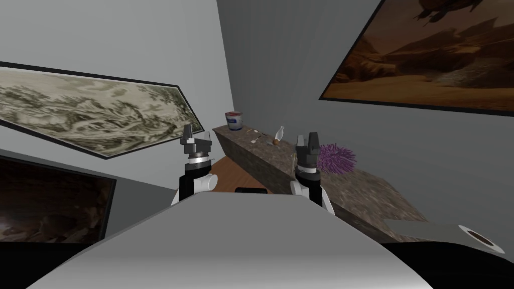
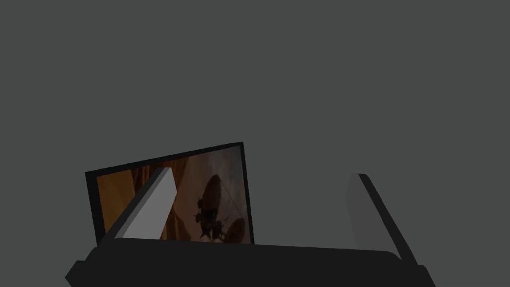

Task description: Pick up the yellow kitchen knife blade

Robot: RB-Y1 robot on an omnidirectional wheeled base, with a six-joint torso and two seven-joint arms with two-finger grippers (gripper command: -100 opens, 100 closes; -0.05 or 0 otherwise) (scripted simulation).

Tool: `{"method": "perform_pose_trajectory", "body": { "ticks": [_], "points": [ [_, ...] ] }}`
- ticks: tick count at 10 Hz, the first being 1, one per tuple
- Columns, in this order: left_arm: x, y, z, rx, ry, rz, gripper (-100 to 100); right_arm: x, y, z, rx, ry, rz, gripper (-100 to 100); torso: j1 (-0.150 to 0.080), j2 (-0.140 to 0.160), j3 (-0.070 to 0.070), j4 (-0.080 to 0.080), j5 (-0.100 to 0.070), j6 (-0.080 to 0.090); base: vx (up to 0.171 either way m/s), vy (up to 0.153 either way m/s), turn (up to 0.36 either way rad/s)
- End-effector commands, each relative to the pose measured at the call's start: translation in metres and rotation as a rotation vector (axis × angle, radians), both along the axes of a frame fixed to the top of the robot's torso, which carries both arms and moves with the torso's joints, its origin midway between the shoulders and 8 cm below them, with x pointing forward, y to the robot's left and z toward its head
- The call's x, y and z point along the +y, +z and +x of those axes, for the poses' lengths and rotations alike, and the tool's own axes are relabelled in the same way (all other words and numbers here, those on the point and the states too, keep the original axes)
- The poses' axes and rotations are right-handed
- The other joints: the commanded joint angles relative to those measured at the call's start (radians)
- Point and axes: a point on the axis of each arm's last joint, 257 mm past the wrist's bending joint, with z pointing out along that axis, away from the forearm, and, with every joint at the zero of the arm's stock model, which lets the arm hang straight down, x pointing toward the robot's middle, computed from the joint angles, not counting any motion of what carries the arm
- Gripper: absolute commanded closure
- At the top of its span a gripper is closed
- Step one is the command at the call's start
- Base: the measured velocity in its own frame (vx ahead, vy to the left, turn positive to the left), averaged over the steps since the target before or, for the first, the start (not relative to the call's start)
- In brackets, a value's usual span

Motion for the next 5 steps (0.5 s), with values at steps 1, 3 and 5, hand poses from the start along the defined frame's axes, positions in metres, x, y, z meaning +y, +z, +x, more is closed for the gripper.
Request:
{"method": "perform_pose_trajectory", "body": {
  "ticks": [1,3,5],
  "points": [
    [0.0,0.0,0.0,0.0,0.0,0.0,0,0.013,-0.014,0.005,0.037,-0.01,-0.084,-100,0.0,0.0,0.0,0.0,0.0,0.0,-0.049,0.011,0.131],
    [0.0,0.0,0.0,0.0,0.0,0.0,0,0.021,-0.025,0.007,0.063,-0.009,-0.157,-100,0.0,0.0,0.0,0.0,0.0,0.0,-0.04,0.009,0.055],
    [0.0,0.0,0.0,0.0,0.0,0.0,0,0.029,-0.038,0.01,0.089,-0.01,-0.229,-100,0.0,0.0,0.0,0.0,0.0,0.0,-0.032,0.011,0.084]
  ]
}}
